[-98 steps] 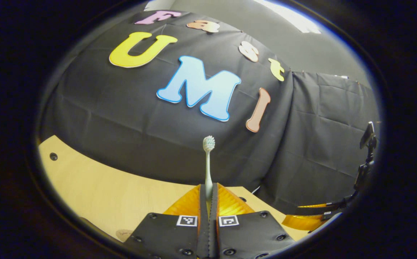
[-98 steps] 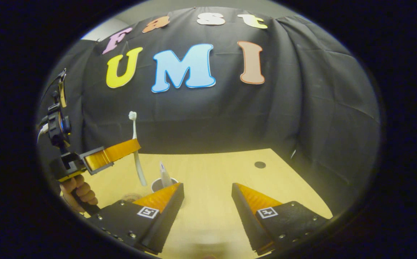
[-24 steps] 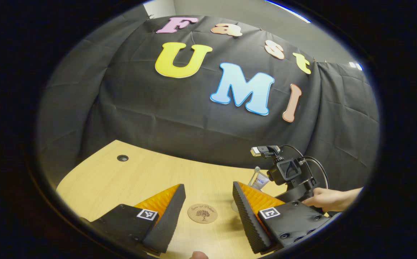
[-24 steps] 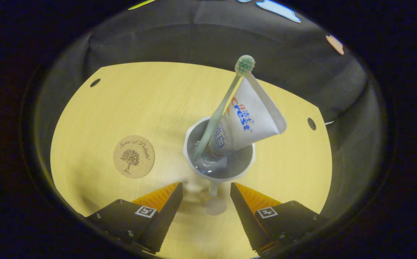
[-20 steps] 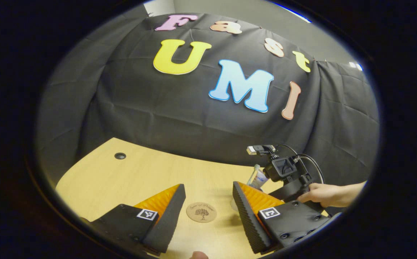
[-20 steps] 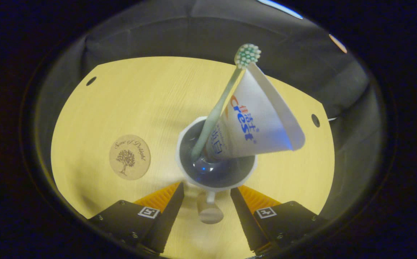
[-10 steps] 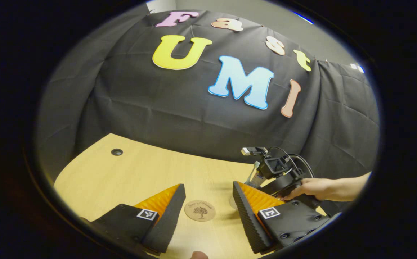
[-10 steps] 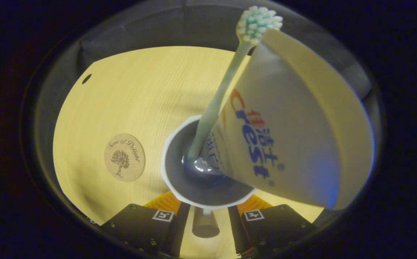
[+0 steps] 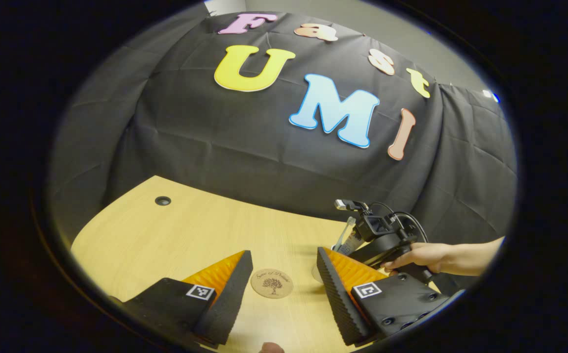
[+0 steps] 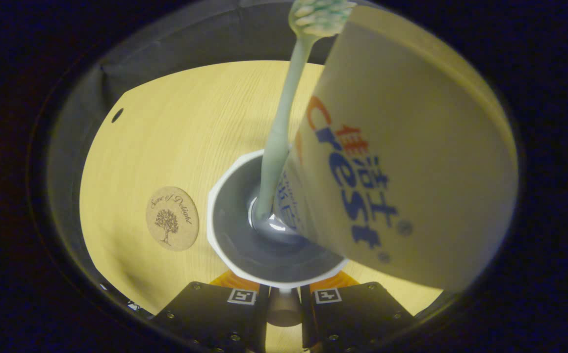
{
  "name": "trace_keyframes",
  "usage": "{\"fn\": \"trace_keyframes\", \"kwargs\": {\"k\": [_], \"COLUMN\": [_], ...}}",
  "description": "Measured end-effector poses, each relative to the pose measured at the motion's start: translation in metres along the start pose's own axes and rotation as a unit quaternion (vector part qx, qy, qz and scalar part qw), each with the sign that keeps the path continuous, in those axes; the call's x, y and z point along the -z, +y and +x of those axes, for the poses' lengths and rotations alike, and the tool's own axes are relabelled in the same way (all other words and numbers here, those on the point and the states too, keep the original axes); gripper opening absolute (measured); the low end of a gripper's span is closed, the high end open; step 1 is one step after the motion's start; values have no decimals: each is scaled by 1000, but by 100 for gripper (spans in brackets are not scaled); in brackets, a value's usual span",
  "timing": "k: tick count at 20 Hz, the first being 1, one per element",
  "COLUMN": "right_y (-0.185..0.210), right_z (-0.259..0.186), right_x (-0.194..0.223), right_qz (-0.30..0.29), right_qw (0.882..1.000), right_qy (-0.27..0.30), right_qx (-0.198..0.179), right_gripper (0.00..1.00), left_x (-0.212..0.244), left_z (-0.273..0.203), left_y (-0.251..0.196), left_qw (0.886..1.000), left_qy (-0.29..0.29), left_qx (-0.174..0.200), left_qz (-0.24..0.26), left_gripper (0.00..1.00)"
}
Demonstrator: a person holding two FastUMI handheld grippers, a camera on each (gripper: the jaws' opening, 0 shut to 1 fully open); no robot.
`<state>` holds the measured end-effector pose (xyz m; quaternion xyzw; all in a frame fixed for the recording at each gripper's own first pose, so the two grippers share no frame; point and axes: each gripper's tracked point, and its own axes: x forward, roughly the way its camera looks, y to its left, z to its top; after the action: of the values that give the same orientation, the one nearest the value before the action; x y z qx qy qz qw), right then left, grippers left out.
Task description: Put the toothbrush and toothpaste on the desktop into the cup, then pick up the cup and place it on the coaster on the desktop.
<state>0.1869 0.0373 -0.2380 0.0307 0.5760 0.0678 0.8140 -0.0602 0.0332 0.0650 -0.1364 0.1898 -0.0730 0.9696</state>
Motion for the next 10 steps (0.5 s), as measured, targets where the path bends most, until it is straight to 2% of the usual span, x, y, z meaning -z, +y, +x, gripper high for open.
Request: {"fn": "trace_keyframes", "kwargs": {"k": [4, 10], "right_y": [5, 48], "right_z": [-8, -25], "right_x": [-7, -8], "right_qz": [-8, -51], "right_qw": [1000, 998], "right_qy": [-22, -45], "right_qx": [2, -13], "right_gripper": [28, 28], "left_x": [-2, 2], "left_z": [-5, -23], "left_y": [4, 24], "left_qw": [1000, 999], "left_qy": [-4, -4], "left_qx": [-7, -33], "left_qz": [-1, -10], "left_gripper": [87, 87]}}
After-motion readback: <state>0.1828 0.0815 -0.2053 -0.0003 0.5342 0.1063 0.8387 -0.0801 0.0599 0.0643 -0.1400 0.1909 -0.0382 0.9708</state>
